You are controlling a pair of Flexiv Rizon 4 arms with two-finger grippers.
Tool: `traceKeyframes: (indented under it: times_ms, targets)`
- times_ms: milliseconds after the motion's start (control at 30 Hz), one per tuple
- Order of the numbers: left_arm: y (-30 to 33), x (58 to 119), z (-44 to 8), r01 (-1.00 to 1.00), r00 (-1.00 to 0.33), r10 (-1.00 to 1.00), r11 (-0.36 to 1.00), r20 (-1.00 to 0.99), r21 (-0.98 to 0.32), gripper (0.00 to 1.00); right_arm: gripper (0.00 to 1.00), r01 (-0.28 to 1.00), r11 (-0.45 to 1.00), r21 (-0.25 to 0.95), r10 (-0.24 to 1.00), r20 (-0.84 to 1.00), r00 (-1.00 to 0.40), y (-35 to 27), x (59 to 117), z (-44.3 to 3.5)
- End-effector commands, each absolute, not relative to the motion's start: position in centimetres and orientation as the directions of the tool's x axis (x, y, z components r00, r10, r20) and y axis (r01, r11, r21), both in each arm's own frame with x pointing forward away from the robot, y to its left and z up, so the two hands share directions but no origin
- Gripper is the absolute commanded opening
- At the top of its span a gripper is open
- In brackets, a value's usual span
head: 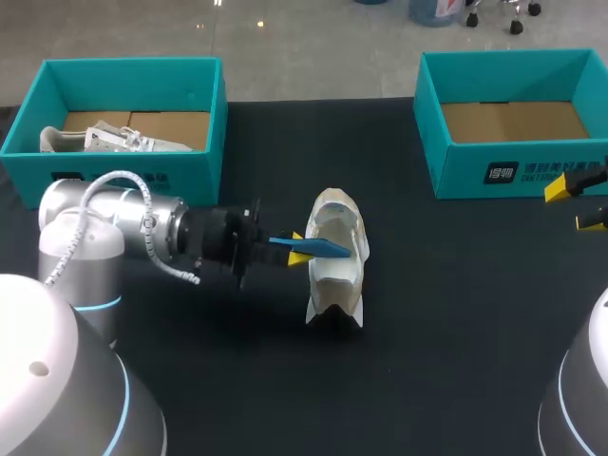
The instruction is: Take the shoe out of the shoebox, open the shoe tongue, remove and reinsert the insole, then place the shoe into the shoebox
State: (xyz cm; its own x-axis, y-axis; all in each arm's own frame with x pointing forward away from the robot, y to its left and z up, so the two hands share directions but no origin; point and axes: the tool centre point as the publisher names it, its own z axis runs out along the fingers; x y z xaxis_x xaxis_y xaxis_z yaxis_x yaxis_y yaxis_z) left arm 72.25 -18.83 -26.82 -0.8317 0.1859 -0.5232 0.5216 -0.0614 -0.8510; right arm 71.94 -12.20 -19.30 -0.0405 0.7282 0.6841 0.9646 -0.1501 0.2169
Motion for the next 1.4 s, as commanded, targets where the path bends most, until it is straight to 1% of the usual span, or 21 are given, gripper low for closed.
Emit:
traceKeyframes:
  times_ms: [33, 367, 1400]
  targets:
    - [-19.4, 72.5, -27.0, 0.518, -0.832, 0.196, -0.064, -0.519, -0.853, 0.00, 1.00, 0.964, -0.152, 0.216, 0.731, 0.682, -0.038, -12.1, 71.8, -19.3]
    - [-20.6, 73.0, -27.9, 0.504, -0.836, 0.220, -0.054, -0.503, -0.862, 0.00, 1.00, 0.964, -0.152, 0.216, 0.731, 0.682, -0.038, -12.1, 71.8, -19.3]
    - [-21.2, 74.9, -31.6, 0.536, -0.821, 0.234, 0.001, -0.521, -0.845, 0.00, 1.00, 0.964, -0.152, 0.216, 0.731, 0.682, -0.038, -12.1, 71.8, -19.3]
